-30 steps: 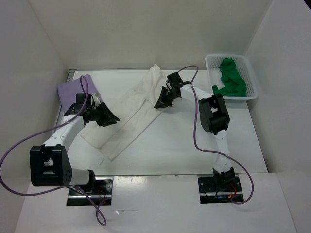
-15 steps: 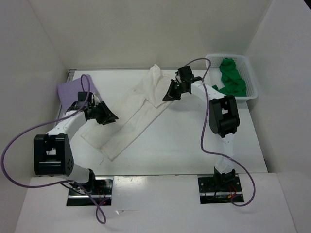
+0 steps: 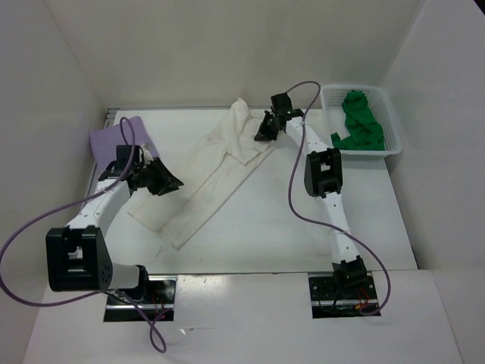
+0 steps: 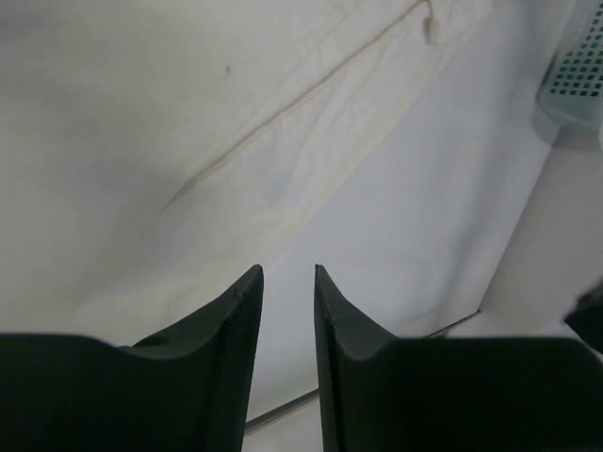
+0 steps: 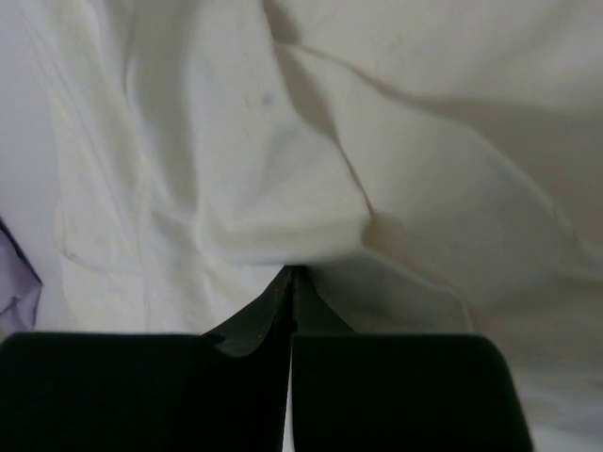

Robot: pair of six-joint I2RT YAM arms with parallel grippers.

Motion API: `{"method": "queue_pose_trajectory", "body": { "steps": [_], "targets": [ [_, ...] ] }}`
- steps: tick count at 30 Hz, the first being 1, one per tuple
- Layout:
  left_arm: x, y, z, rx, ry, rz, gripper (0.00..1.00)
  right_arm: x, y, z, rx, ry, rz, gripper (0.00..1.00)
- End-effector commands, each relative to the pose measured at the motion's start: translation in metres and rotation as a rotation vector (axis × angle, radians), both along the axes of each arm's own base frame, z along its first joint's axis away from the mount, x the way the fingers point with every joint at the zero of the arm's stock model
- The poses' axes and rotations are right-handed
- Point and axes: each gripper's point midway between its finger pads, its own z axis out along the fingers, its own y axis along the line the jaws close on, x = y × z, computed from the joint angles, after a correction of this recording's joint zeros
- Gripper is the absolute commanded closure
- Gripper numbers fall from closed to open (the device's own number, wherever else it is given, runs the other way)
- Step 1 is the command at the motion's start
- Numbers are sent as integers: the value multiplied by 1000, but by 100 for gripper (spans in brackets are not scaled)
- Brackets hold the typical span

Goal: Fold and stack the t-shirts
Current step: Rotate the tshirt 90 degrees

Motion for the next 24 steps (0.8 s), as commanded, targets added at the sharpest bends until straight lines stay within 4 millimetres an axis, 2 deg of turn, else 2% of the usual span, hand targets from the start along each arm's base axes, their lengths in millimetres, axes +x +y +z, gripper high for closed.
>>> {"method": "queue_pose_trajectory", "body": {
  "steps": [1,2,3,4,6,7,9,10,11,13,14,16,17,18,19,20,21,22,23,24],
  "targets": [
    [-18,-10,20,-41,-37,-8,64,32,-18,-17,-61,-5,-89,100],
    [-28,-14,17,-54,-11,-2,64,42,-20,-11,-10,-22,-100,100],
    [-32,-18,24,-59,-34,-8,63,48,-19,-7,43,-28,-115,100],
    [-39,-21,24,-65,-29,-11,63,66,-15,10,136,-87,-136,100],
    [-53,-27,25,-72,-20,-22,62,69,-1,42,260,-151,-54,98],
    [-54,-26,27,-64,-25,-16,58,70,2,77,289,-217,-31,96],
    [-58,-24,32,-50,-46,-18,57,65,0,120,274,-281,-2,86],
    [-58,-21,35,-36,-53,-7,57,57,-5,131,233,-288,19,80],
    [-58,-21,40,-31,-66,-13,55,51,-9,177,222,-357,29,66],
    [-56,-19,43,-17,-83,-16,51,35,-16,212,186,-386,40,56],
    [-48,-19,51,-17,-107,-16,50,21,-19,253,188,-441,49,51],
    [-42,-16,50,1,-113,-25,50,-2,-19,257,161,-376,70,51],
    [-37,-13,53,7,-131,-22,50,-21,-11,277,155,-384,99,51],
    [-36,-12,51,-2,-121,-19,50,-32,-5,261,138,-312,118,67],
    [-31,-5,48,8,-115,-9,50,-46,6,258,136,-276,152,79],
    [-31,-5,45,15,-111,-19,50,-69,38,256,143,-249,228,90],
    [-25,0,47,17,-121,-4,52,-92,56,253,151,-206,278,99],
    [-21,5,49,18,-121,12,54,-108,76,254,143,-208,322,100],
    [-21,5,48,23,-125,6,55,-138,111,251,123,-201,398,100],
    [-18,8,55,18,-141,15,57,-153,117,274,113,-251,405,100]
  ]
}}
